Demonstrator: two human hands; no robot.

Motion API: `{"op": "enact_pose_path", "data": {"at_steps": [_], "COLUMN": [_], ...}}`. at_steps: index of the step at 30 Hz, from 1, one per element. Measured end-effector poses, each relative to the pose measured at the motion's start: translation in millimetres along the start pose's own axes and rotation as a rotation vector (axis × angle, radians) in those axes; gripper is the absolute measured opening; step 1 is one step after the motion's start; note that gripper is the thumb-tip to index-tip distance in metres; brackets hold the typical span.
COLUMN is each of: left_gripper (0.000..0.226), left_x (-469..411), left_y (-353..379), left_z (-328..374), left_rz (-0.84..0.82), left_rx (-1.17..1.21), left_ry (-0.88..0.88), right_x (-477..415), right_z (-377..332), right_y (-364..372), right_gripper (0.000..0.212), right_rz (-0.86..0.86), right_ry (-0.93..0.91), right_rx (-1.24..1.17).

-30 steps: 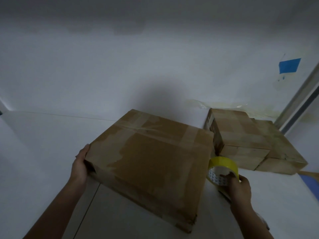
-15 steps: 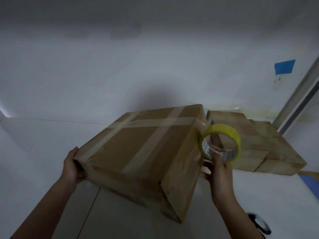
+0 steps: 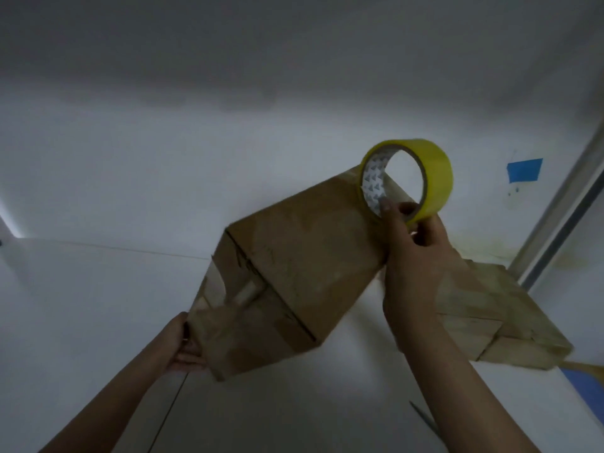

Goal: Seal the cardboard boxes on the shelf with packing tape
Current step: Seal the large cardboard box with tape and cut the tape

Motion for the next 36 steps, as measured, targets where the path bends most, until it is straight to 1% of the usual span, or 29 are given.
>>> {"op": "enact_pose_path", "data": {"at_steps": [2, 3, 4, 5, 6, 8, 9, 10, 11, 12, 13, 14, 15, 16, 18, 19, 20, 22, 23, 26, 31, 34, 36], "left_gripper": [0.053, 0.058, 0.06, 0.059, 0.055, 0.047, 0.05, 0.055, 0.061, 0.068, 0.072, 0.073, 0.071, 0.075, 0.103, 0.117, 0.124, 0.131, 0.133, 0.134, 0.128, 0.127, 0.124], "left_x": [2, 10, 26, 48, 73, 130, 165, 198, 225, 249, 258, 265, 266, 262, 248, 239, 232, 221, 212, 195, 180, 175, 172], "left_y": [-13, -19, -20, -16, -9, -1, 5, 12, 21, 31, 41, 54, 66, 76, 91, 95, 99, 103, 104, 101, 92, 87, 82], "left_z": [20, 37, 58, 80, 104, 146, 163, 177, 188, 194, 198, 200, 201, 203, 205, 207, 210, 216, 220, 230, 241, 247, 252], "left_rz": [0.15, 0.246, 0.294, 0.289, 0.267, 0.191, 0.139, 0.102, 0.088, 0.078, 0.074, 0.065, 0.05, 0.057, 0.133, 0.197, 0.248, 0.31, 0.32, 0.343, 0.342, 0.325, 0.299], "left_rx": [-0.212, -0.254, -0.246, -0.219, -0.139, 0.078, 0.095, 0.038, -0.095, -0.286, -0.508, -0.708, -0.867, -1.003, -1.284, -1.395, -1.448, -1.425, -1.396, -1.35, -1.316, -1.333, -1.322], "left_ry": [0.19, 0.314, 0.438, 0.572, 0.695, 0.899, 1.003, 1.112, 1.19, 1.207, 1.167, 1.098, 1.009, 0.93, 0.843, 0.819, 0.802, 0.778, 0.777, 0.778, 0.841, 0.823, 0.795], "right_x": [-9, -12, -16, -19, -21, -27, -30, -32, -34, -35, -36, -38, -40, -42, -48, -50, -53, -59, -61, -64, -69, -68, -72], "right_z": [-2, -3, -3, -4, -6, -9, -11, -13, -15, -16, -17, -18, -19, -21, -22, -23, -24, -29, -32, -41, -42, -51, -61], "right_y": [14, 20, 26, 31, 36, 46, 52, 56, 61, 65, 68, 71, 74, 76, 80, 82, 84, 89, 92, 103, 120, 122, 114], "right_gripper": [0.039, 0.043, 0.044, 0.044, 0.044, 0.046, 0.047, 0.048, 0.048, 0.048, 0.049, 0.05, 0.051, 0.053, 0.055, 0.054, 0.052, 0.048, 0.045, 0.031, 0.041, 0.04, 0.041], "right_rz": [-0.047, -0.08, -0.108, -0.135, -0.161, -0.223, -0.259, -0.296, -0.334, -0.371, -0.4, -0.42, -0.43, -0.437, -0.442, -0.434, -0.416, -0.385, -0.396, -0.504, -0.493, -0.476, -0.419], "right_ry": [0.0, -0.012, -0.032, -0.054, -0.066, -0.068, -0.07, -0.073, -0.077, -0.079, -0.077, -0.072, -0.069, -0.068, -0.09, -0.127, -0.186, -0.298, -0.312, -0.246, -0.242, -0.264, -0.25], "right_rx": [0.076, 0.131, 0.2, 0.264, 0.309, 0.348, 0.363, 0.374, 0.381, 0.383, 0.382, 0.382, 0.381, 0.384, 0.419, 0.468, 0.542, 0.629, 0.633, 0.627, 0.65, 0.634, 0.556]}}
Point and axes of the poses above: each hand's wrist, its own x-axis away from the middle knuckle, its own y-axis out of the palm, z = x × y, the point moved 3 cm from there along -x, towards the middle knuckle, and after that the axes turned 8 degrees about x, right-handed, at the moved point
